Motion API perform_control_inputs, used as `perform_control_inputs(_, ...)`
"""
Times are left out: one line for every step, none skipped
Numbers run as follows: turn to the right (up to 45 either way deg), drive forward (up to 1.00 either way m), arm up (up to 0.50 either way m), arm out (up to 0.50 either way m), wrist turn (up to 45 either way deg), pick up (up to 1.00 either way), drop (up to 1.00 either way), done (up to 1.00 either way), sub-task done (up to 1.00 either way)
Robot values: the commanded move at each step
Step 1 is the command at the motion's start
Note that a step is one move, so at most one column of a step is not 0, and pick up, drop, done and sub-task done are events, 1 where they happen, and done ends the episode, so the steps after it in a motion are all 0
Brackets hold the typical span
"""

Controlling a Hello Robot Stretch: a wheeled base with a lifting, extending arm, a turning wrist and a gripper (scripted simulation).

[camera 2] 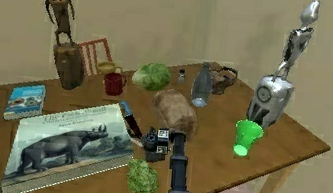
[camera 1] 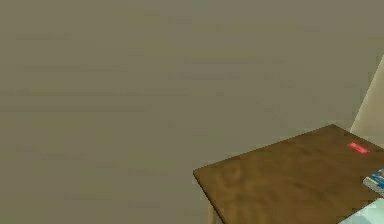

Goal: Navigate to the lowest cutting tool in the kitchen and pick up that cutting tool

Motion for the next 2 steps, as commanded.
perform_control_inputs(0.0, 0.00, 0.00, 0.00, 0.0, 1.00, 0.00, 0.00, 0.00)
perform_control_inputs(0.0, 0.00, 0.10, 0.00, 0.0, 0.00, 0.00, 0.00, 0.00)
